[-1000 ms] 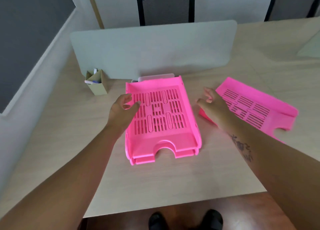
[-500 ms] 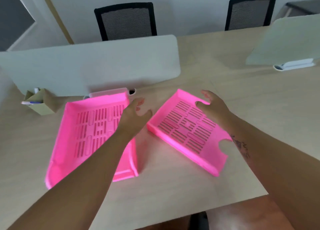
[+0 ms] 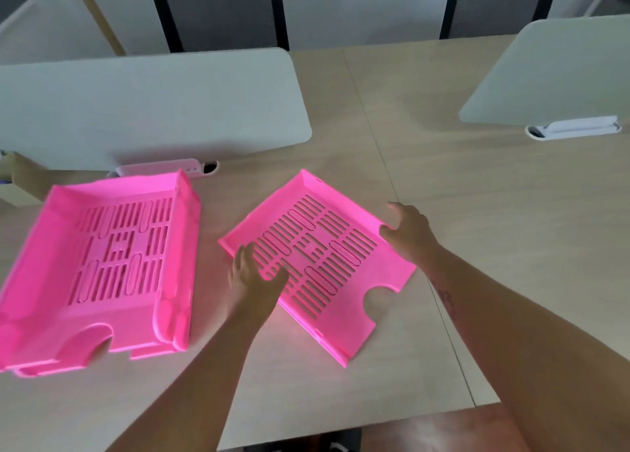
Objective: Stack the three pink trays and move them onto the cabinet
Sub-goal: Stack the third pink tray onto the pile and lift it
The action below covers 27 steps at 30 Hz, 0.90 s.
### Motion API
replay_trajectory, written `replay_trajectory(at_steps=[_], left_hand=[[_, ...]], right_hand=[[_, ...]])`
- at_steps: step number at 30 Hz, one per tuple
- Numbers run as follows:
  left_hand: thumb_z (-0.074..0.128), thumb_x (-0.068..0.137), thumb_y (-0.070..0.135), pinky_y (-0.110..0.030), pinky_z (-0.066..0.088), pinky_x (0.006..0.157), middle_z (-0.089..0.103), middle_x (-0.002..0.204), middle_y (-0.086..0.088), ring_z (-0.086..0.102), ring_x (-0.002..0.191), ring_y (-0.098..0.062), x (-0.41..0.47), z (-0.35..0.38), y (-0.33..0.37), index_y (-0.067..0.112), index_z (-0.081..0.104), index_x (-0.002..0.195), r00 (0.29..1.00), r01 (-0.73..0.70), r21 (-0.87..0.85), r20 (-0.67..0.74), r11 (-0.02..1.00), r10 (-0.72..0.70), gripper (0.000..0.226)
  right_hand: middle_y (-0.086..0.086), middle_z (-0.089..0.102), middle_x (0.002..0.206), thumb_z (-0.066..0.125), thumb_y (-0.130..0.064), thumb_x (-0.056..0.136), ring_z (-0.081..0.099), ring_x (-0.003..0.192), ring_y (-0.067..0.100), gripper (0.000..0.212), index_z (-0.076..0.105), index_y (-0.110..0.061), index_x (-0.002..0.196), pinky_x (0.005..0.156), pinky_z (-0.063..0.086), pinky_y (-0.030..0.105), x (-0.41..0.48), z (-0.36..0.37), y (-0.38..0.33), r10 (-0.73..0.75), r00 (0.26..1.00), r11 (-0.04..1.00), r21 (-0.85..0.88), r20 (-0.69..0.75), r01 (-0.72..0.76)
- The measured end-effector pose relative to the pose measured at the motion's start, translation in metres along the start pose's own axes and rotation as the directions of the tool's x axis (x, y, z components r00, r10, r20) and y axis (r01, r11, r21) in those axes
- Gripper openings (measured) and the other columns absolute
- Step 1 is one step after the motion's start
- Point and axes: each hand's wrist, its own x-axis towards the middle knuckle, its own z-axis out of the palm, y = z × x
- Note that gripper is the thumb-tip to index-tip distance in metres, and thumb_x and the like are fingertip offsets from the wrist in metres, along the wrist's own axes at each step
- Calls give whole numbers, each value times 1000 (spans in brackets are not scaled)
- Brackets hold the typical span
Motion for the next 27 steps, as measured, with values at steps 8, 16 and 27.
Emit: replay_trajectory(at_steps=[8,16,27], left_hand=[[66,90,18,-30,53,86,49,139,-5,58,111,-19,-29,41,-22,12,37,145,927,365,-357,54,860,-371,63],[55,87,1,-24,36,45,58,78,-8,45,54,-14,-10,19,-6,-5,62,106,936,328,-344,-5,880,-351,21],[54,86,8,-32,54,50,69,72,-6,55,52,-17,29,-120,42,8,69,88,945,25,-254,-309,967,-105,15]], right_hand=[[15,60,127,53,-9,93,65,100,30,55,42,-10,147,79,57,40,12,29,23,1,998,997,-76,58,3],[16,65,105,44,5,88,58,83,28,30,62,0,112,56,46,30,1,20,13,171,985,985,0,13,-171],[14,61,109,53,-3,88,54,85,24,25,57,0,112,63,40,30,-27,-34,-112,-43,996,916,395,-80,71]])
